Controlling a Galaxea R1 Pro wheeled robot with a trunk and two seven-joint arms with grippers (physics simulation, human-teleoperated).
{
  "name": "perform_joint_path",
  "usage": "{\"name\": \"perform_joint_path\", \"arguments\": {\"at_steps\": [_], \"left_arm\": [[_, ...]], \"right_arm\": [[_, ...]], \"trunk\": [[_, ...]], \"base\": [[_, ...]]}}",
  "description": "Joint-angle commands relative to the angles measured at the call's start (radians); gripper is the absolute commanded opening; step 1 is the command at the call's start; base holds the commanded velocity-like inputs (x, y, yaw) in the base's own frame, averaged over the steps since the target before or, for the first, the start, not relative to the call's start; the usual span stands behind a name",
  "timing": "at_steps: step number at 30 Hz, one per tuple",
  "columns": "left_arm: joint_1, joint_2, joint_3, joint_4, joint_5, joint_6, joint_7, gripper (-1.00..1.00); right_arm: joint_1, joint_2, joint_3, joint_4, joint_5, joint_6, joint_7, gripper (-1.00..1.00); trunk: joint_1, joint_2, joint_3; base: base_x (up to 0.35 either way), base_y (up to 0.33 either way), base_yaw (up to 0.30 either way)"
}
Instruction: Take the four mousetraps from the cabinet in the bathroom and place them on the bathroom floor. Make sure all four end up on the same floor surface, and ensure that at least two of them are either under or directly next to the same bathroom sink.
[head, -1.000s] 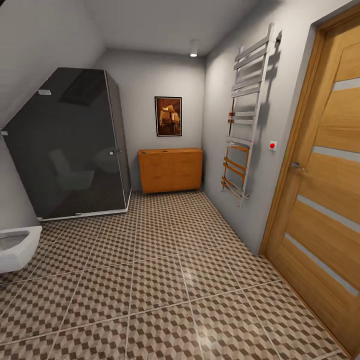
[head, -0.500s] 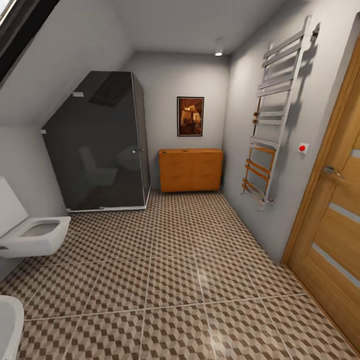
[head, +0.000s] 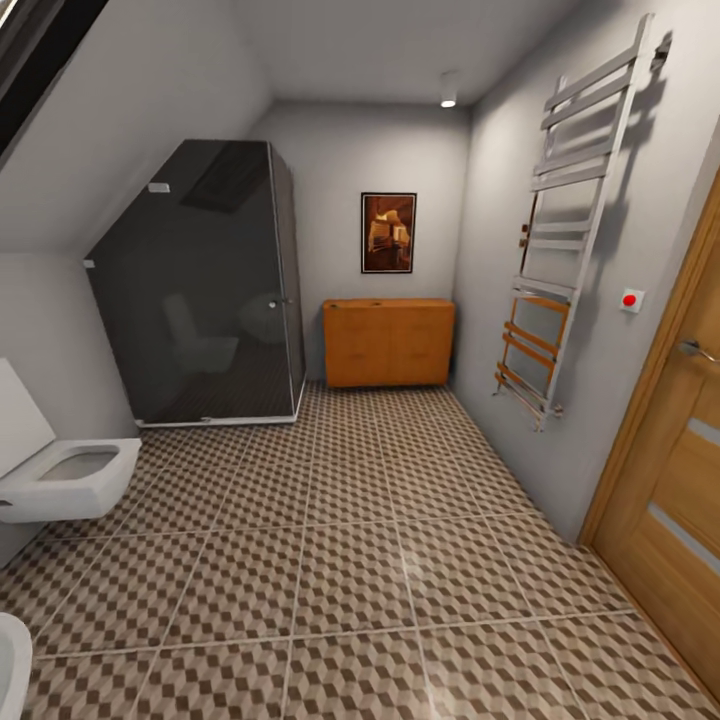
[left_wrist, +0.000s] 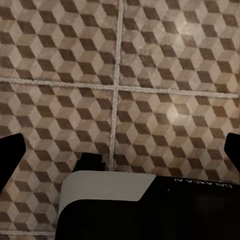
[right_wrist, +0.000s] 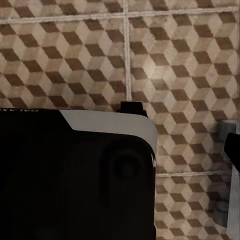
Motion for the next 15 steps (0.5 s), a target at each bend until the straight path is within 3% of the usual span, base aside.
{"name": "perform_joint_path", "arguments": {"at_steps": [1,10,15], "left_arm": [[-0.001,0.0,0.007,0.001,-0.007,-0.002,0.004,1.0],[-0.001,0.001,0.007,0.0,0.037,0.006,0.003,1.0],[-0.001,0.001,0.007,-0.001,0.044,0.007,0.003,1.0]], "right_arm": [[-0.001,0.0,0.001,0.003,0.0,-0.006,0.001,1.0],[-0.001,-0.004,0.002,0.003,0.001,-0.006,0.002,1.0],[-0.001,-0.002,0.003,0.003,0.002,-0.004,0.003,1.0]], "trunk": [[0.001,-0.001,-0.001],[0.001,-0.001,-0.001],[0.001,-0.001,-0.001]], "base": [[0.31,0.0,0.003],[0.317,0.0,0.001],[0.321,0.0,0.0]]}}
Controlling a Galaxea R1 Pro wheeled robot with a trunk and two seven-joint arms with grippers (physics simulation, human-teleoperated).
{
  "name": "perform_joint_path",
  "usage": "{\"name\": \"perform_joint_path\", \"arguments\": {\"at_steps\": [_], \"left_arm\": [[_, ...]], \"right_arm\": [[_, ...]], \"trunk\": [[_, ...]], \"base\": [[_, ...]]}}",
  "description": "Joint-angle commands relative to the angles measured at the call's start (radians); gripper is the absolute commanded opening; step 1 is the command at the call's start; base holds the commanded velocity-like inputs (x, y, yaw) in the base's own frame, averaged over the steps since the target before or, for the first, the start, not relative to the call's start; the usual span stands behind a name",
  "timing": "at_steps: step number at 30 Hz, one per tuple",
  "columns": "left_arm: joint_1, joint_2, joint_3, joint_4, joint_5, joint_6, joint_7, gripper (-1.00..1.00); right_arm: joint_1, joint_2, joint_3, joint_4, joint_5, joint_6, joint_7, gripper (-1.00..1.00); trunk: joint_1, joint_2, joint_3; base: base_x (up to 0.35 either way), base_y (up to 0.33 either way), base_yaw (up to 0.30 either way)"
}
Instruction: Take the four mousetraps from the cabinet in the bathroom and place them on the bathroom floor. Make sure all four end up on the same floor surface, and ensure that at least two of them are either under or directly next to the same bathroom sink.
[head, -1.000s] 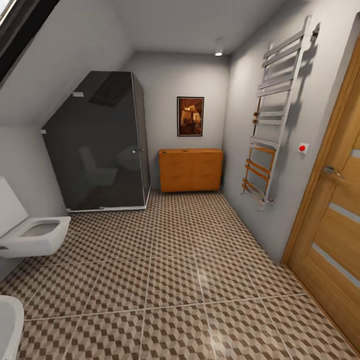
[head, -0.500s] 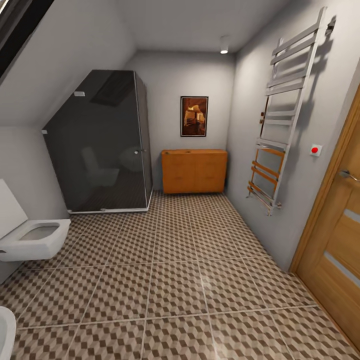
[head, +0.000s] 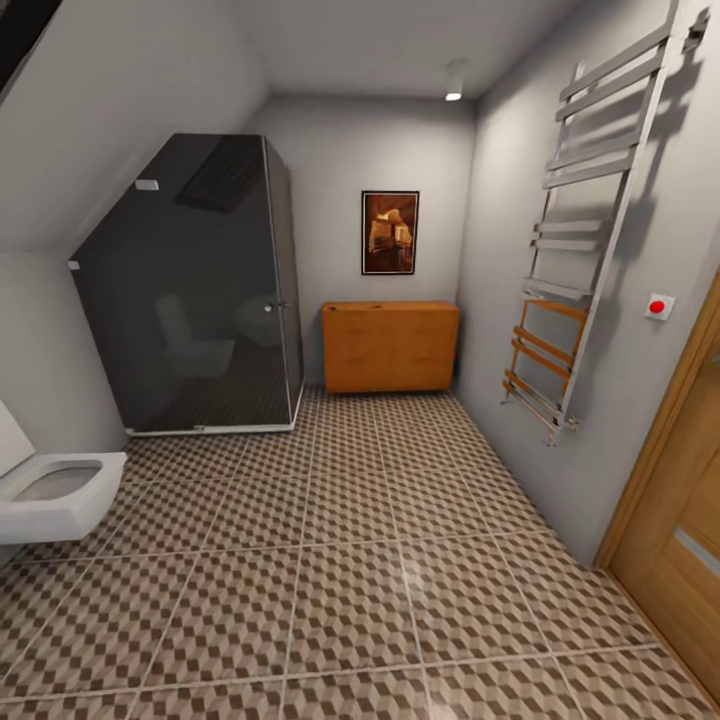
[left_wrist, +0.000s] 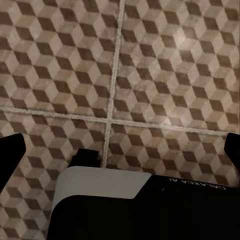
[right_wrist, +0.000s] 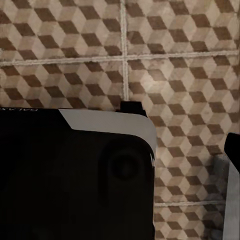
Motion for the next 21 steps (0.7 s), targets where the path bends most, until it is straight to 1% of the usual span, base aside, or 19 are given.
{"name": "perform_joint_path", "arguments": {"at_steps": [1,21], "left_arm": [[-0.001,0.0,0.007,0.001,-0.01,-0.003,0.004,1.0],[-0.001,0.0,0.007,0.001,-0.009,-0.003,0.004,1.0]], "right_arm": [[-0.001,0.0,0.001,0.003,0.0,-0.006,0.001,1.0],[-0.001,0.0,0.002,0.003,0.0,-0.006,0.001,1.0]], "trunk": [[0.001,-0.001,-0.001],[0.001,-0.001,-0.001]], "base": [[0.322,0.0,0.0],[0.322,0.0,0.0]]}}
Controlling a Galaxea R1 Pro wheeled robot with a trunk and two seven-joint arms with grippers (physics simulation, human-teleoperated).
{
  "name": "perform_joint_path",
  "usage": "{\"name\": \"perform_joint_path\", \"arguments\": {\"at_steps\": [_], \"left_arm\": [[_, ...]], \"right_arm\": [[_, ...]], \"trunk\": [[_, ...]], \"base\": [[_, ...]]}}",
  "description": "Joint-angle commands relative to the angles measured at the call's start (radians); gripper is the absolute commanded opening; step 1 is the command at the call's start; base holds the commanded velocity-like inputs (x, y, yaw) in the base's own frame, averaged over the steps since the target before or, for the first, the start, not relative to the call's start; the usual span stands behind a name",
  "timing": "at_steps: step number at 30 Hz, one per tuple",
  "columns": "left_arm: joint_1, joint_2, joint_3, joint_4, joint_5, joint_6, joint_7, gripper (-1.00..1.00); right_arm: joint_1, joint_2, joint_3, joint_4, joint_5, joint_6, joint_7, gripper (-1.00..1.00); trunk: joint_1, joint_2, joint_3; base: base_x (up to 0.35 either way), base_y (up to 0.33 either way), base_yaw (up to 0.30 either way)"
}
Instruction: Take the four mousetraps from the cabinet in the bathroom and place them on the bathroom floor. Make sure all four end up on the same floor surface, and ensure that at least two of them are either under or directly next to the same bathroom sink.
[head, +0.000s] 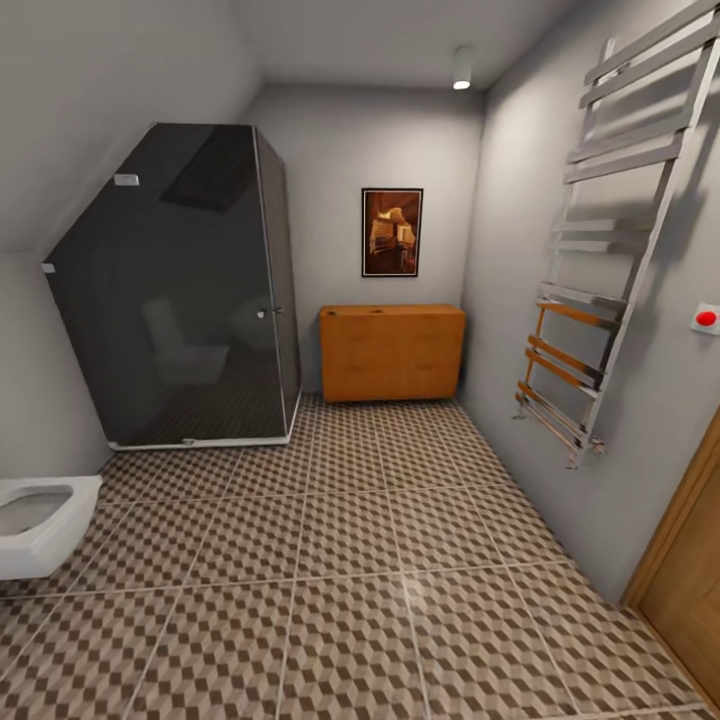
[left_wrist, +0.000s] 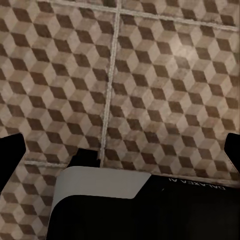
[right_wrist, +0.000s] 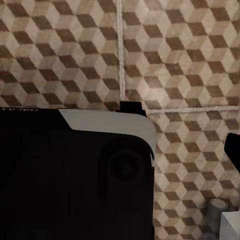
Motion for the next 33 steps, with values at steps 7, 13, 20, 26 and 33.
{"name": "perform_joint_path", "arguments": {"at_steps": [7,13,20,26,33], "left_arm": [[-0.001,0.0,0.007,0.001,-0.01,-0.003,0.004,1.0],[-0.001,0.0,0.007,0.001,-0.01,-0.003,0.004,1.0],[-0.001,0.0,0.007,0.001,-0.01,-0.003,0.004,1.0],[-0.001,0.0,0.007,0.001,-0.01,-0.003,0.004,1.0],[-0.001,0.0,0.007,0.001,-0.01,-0.003,0.004,1.0]], "right_arm": [[-0.001,0.001,0.001,0.003,0.0,-0.006,0.002,1.0],[-0.001,-0.003,0.001,0.003,0.0,-0.006,0.001,1.0],[-0.001,-0.004,0.001,0.003,0.0,-0.007,0.001,1.0],[-0.002,-0.001,0.001,0.003,0.0,-0.008,0.001,1.0],[-0.002,0.0,0.001,0.003,0.0,-0.007,0.001,1.0]], "trunk": [[0.001,-0.001,-0.001],[0.001,-0.001,-0.001],[0.001,-0.001,-0.001],[0.001,-0.001,-0.001],[0.001,-0.001,-0.001]], "base": [[0.322,0.0,0.0],[0.322,0.0,0.0],[0.322,0.0,-0.004],[0.322,0.0,-0.106],[0.322,0.0,-0.161]]}}
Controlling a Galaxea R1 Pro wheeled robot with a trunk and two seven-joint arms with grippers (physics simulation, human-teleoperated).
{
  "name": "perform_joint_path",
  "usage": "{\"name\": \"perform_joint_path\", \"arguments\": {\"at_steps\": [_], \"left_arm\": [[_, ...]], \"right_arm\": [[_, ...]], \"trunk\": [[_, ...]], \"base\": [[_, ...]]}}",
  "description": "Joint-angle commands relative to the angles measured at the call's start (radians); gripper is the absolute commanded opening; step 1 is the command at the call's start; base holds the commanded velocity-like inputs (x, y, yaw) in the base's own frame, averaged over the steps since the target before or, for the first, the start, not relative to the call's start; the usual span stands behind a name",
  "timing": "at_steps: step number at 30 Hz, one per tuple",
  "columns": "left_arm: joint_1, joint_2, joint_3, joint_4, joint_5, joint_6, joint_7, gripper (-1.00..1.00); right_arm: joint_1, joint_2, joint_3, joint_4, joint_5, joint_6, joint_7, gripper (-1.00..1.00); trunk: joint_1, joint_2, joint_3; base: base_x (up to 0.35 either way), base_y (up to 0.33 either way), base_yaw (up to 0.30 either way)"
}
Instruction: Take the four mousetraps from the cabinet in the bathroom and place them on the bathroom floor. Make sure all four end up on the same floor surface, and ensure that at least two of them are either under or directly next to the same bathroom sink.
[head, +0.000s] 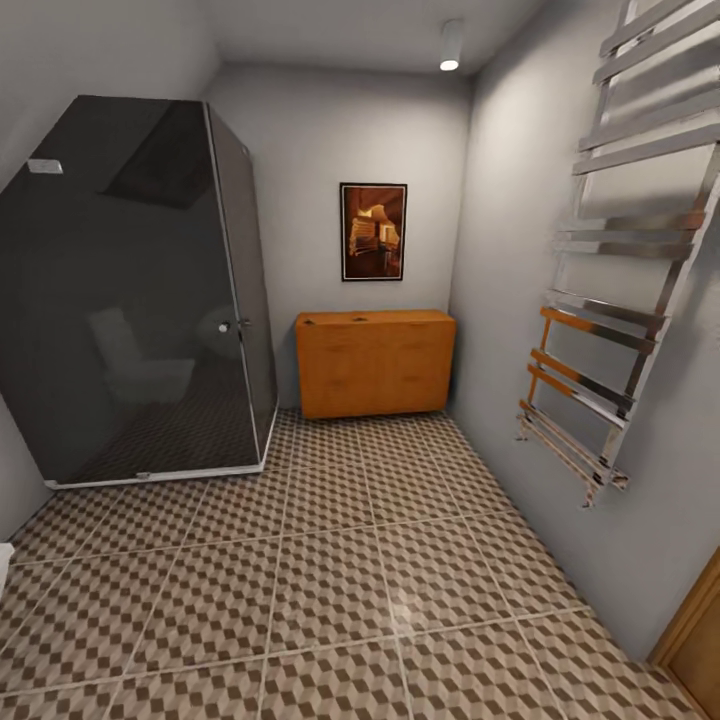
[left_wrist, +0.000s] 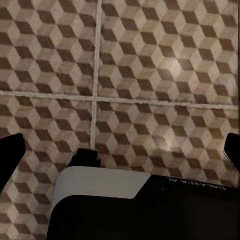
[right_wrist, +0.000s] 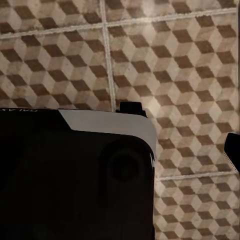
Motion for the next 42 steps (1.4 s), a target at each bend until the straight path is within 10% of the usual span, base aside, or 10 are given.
{"name": "perform_joint_path", "arguments": {"at_steps": [1,42], "left_arm": [[-0.001,0.0,0.007,0.001,-0.01,-0.003,0.004,1.0],[-0.001,0.0,0.007,0.001,-0.009,-0.003,0.005,1.0]], "right_arm": [[-0.001,0.0,0.001,0.003,0.0,-0.006,0.001,1.0],[-0.001,0.004,0.0,0.003,0.001,-0.003,0.005,1.0]], "trunk": [[0.001,-0.001,-0.001],[0.001,-0.001,-0.001]], "base": [[0.322,0.0,-0.085],[0.322,0.0,-0.009]]}}
